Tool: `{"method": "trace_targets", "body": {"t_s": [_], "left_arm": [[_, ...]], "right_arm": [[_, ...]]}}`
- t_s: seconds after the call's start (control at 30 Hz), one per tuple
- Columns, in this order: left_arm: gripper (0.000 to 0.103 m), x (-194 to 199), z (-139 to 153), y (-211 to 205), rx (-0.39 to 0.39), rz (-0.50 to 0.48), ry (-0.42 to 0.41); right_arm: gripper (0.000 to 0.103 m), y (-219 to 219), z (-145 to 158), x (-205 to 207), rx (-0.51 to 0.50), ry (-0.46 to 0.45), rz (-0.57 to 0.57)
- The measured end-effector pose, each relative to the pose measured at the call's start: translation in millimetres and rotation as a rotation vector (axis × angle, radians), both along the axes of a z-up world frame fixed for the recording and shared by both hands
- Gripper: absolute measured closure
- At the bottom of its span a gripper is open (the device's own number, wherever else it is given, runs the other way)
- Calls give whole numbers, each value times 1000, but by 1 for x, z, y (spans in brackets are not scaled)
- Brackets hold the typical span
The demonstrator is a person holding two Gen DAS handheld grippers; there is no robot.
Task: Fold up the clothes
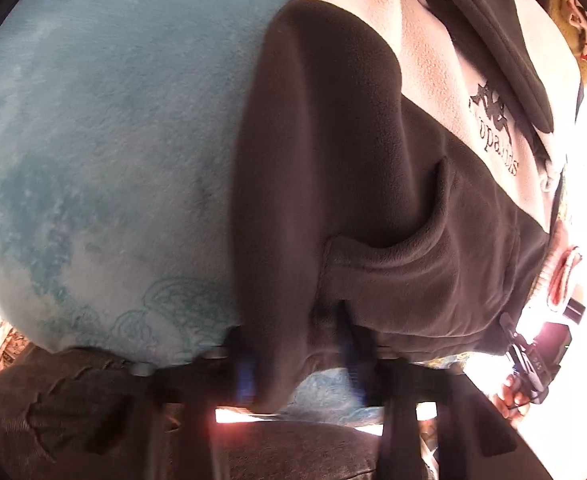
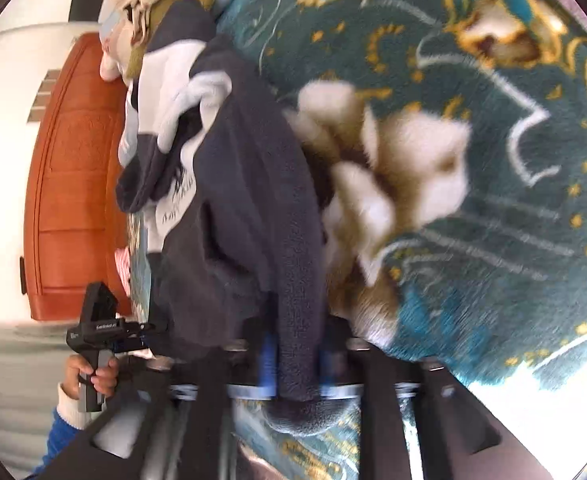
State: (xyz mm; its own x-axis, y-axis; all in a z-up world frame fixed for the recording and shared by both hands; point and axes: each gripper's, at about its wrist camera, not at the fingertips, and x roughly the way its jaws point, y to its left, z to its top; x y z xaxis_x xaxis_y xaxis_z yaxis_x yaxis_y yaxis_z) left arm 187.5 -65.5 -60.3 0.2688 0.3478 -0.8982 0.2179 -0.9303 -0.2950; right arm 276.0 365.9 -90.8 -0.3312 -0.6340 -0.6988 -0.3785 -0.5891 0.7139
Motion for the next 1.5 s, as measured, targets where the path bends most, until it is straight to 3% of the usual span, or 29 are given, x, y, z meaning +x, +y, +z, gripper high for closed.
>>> {"method": "trace_targets", "body": {"t_s": [0.13,0.33,0.4,0.47,0.63,0.77,1.0,1.1,1.23,1.33,1.43,1.5], "left_arm": [[93,6,21,-5,28,11,70],[95,23,87,-30,159,45,254],[95,17,109,-36,171,40,301],[95,3,124,-66,189,37,323],[95,58,149,-139,293,65,331],[95,34,134,-147,359,145,321],[95,-62,116,-134,484,440,330],[95,-104,105,-97,493,522,341],[95,-143,78,-95,452,620,311],[94,-155,40,-89,447,684,276],[89,-153,29,-90,501,727,270],[69,-154,33,-91,552,729,284]], "right_arm": [[94,-1,17,-5,-18,24,3],[94,6,89,-21,-147,276,27],[94,4,109,-24,-155,319,53],[94,0,124,-19,-156,337,100],[94,-2,156,16,-215,402,147],[94,11,160,13,-169,387,134],[94,40,128,-76,-292,326,-101],[94,52,115,-121,-312,290,-174],[93,57,88,-168,-288,202,-267],[91,53,65,-183,-263,127,-289],[91,53,49,-191,-243,77,-318],[88,57,48,-191,-247,77,-327]]}}
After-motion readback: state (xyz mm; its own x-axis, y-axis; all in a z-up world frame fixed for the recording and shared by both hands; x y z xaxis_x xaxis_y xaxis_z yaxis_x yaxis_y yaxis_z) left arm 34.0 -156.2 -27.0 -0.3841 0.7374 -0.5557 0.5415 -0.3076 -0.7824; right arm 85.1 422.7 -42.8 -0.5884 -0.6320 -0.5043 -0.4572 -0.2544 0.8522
